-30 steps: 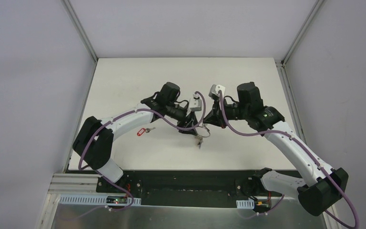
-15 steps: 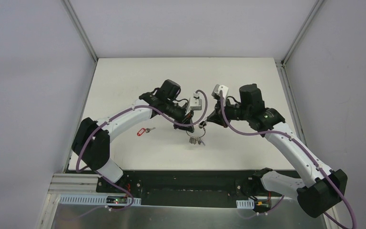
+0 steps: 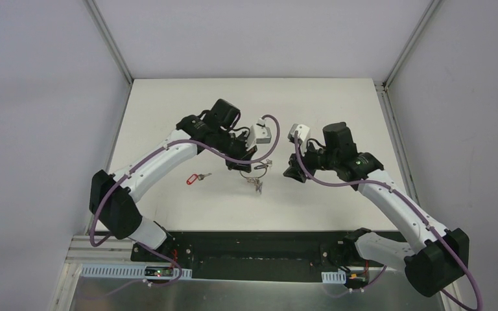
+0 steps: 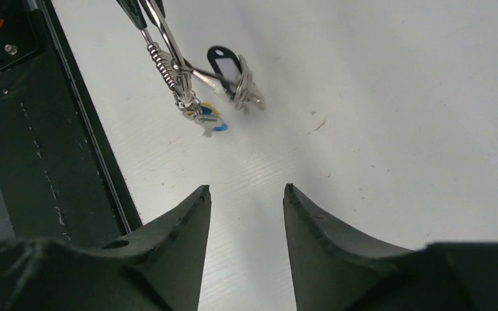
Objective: Put the keys on the keyring
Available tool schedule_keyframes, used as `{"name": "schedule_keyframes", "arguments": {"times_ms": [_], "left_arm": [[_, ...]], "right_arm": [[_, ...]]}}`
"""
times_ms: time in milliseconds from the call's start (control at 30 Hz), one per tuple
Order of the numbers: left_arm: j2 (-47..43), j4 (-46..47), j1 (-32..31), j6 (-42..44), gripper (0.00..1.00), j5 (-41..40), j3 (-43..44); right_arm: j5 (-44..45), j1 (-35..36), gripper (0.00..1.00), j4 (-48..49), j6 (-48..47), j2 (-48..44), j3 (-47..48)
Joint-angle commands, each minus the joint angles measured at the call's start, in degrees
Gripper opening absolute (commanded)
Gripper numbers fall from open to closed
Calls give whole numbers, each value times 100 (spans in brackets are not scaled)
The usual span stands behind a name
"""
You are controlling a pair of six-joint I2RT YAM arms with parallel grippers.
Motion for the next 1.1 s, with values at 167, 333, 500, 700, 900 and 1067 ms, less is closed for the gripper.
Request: {"name": "schedule_keyframes", "arguments": {"times_ms": [167,333,500,700,900,1067], "left_arm": [[-503,-384,2,-161,0,-545,347],[-426,3,98,-1274,0,844,270],[-518,1507,134,-2783,0,1461,-321],[-807,3167,161,-3852,0,1549,-969],[-880,3961,178,-4415,0,1595,-1262],[-938,4398,196,-4690,0,1632,-1477]], "right_arm": [[-542,-11,59,412,250,-397,310],[-942,-20,61,562,488,-291,396],[-1517,-113,60,667,768,-145,298],[-2136,-403,56,837,1066,-55,175],[-2468,-567,46,1105,1421,195,69],[-2462,-585,45,1329,1646,371,52]]}}
